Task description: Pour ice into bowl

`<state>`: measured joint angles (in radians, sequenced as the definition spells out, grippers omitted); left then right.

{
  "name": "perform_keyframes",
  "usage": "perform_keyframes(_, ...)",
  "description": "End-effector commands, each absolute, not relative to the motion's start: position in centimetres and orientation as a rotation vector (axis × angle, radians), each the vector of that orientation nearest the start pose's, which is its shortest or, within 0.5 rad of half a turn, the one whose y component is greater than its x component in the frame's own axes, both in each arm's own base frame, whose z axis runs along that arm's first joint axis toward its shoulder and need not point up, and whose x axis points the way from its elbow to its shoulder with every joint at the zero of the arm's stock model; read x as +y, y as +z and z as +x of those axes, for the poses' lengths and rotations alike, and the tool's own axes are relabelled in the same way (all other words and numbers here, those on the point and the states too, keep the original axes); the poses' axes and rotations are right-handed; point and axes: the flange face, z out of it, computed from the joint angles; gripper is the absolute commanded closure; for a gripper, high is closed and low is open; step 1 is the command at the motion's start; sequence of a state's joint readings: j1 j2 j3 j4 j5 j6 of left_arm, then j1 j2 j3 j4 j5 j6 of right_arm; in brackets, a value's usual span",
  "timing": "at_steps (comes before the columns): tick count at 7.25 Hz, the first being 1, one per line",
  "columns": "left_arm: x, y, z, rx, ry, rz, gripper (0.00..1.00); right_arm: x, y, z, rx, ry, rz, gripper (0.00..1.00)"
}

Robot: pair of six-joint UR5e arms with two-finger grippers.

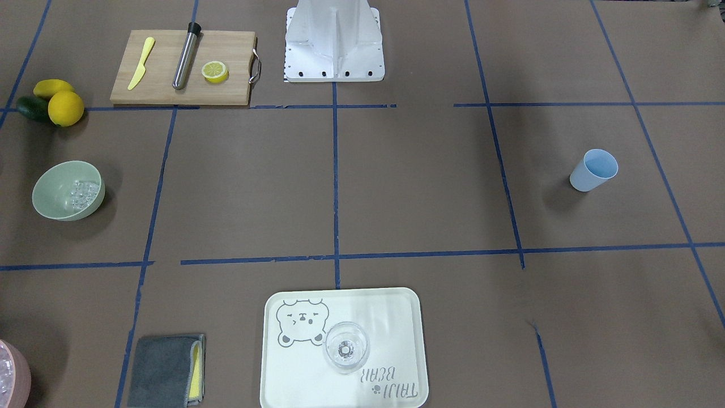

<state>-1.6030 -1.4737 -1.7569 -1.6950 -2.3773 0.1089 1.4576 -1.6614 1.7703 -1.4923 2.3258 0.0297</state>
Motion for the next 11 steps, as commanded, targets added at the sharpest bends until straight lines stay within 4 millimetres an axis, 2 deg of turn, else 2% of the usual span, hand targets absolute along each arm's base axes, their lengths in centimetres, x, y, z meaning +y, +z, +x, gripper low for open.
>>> perform_keyframes(1,-45.8,60.1,-7.6,0.781,0.156,0.250,0.00,-44.2,65.0,7.7,-0.830,-0.144,0.139,0.00)
perform_keyframes(2,-45.7,60.2,-7.7,0.778,0.153,0.247,0.00,-43.8,65.7,8.8,-0.840,-0.113,0.134,0.00)
perform_keyframes(5,-45.1,60.9,-7.7,0.778,0.144,0.230,0.00,-43.2,65.9,9.0,-0.813,-0.107,0.133,0.00)
perform_keyframes(6,-44.6,61.9,-7.7,0.779,0.136,0.210,0.00,-43.4,65.1,8.9,-0.819,-0.110,0.146,0.00)
perform_keyframes(7,-44.4,62.8,-7.9,0.754,0.121,0.190,0.00,-43.3,65.4,8.9,-0.825,-0.103,0.133,0.00)
perform_keyframes(11,-45.2,63.0,-7.8,0.753,0.115,0.183,0.00,-42.8,66.3,8.9,-0.837,-0.048,0.081,0.00)
